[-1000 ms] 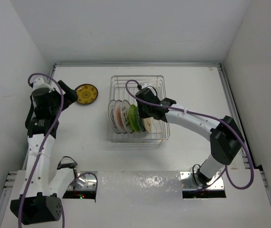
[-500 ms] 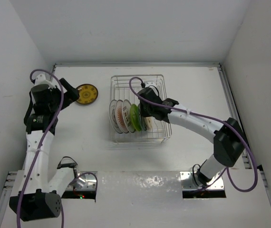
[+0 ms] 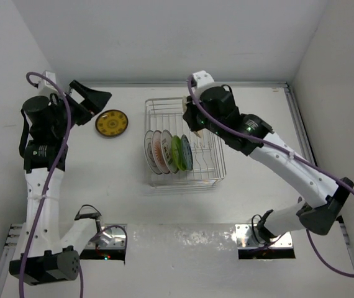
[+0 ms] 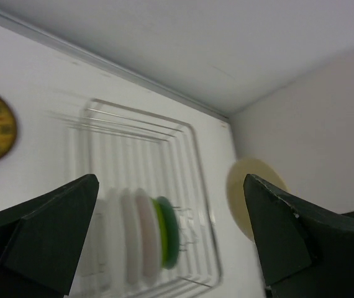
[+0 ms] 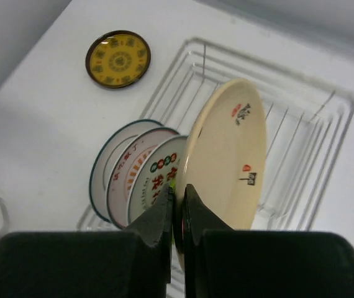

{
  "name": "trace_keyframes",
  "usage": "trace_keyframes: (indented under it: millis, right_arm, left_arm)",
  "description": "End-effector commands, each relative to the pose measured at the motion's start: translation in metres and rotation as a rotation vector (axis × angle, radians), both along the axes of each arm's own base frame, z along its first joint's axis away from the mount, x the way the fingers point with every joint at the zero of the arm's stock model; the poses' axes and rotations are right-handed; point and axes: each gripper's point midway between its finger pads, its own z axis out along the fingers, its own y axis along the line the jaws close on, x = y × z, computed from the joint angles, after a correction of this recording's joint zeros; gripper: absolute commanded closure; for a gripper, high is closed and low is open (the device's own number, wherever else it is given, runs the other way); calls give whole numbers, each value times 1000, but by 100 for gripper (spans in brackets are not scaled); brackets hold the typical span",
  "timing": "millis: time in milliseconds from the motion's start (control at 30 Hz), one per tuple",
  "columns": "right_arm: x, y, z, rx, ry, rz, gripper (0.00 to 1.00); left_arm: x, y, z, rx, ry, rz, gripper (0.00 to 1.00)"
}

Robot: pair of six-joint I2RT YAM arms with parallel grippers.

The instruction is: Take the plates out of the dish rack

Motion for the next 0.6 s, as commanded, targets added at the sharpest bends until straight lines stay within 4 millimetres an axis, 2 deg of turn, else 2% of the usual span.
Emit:
trace_keyframes:
  millis: [0, 33, 133, 267, 300, 333, 433, 500, 533, 567]
  right_arm:
    - [-25, 37, 22, -319, -197, 334, 100]
    - [-33, 41, 29, -475, -316, 370, 100]
    - [-44, 46, 30, -687, -473, 396, 100]
    - [-55, 67, 39, -792, -624, 390, 100]
    - [-60, 71, 34, -813, -645, 400, 100]
    - [-67, 82, 41, -810, -703, 401, 100]
    - [-75, 101, 36, -833, -749, 438, 100]
    - [-74, 113, 40, -832, -755, 451, 100]
    - [-72, 121, 28, -866, -739, 473, 100]
    - [-72, 126, 28, -868, -743, 480, 100]
  left_arm:
    - [-8, -44, 40, -245, -99, -239, 0]
    - [-9, -47, 41, -285, -97, -256, 0]
    - [-13, -52, 47, -379, -95, -271, 0]
    - [-14, -53, 43, -352, -79, -273, 4]
    - [-12, -53, 38, -346, -61, -274, 5]
    - [-13, -55, 33, -334, -48, -286, 6]
    - [-12, -58, 13, -326, 0, -313, 10]
    - [-12, -58, 2, -320, 25, -313, 13]
    - [-12, -58, -5, -318, 35, -315, 14]
    - [-13, -59, -8, -317, 38, -321, 18]
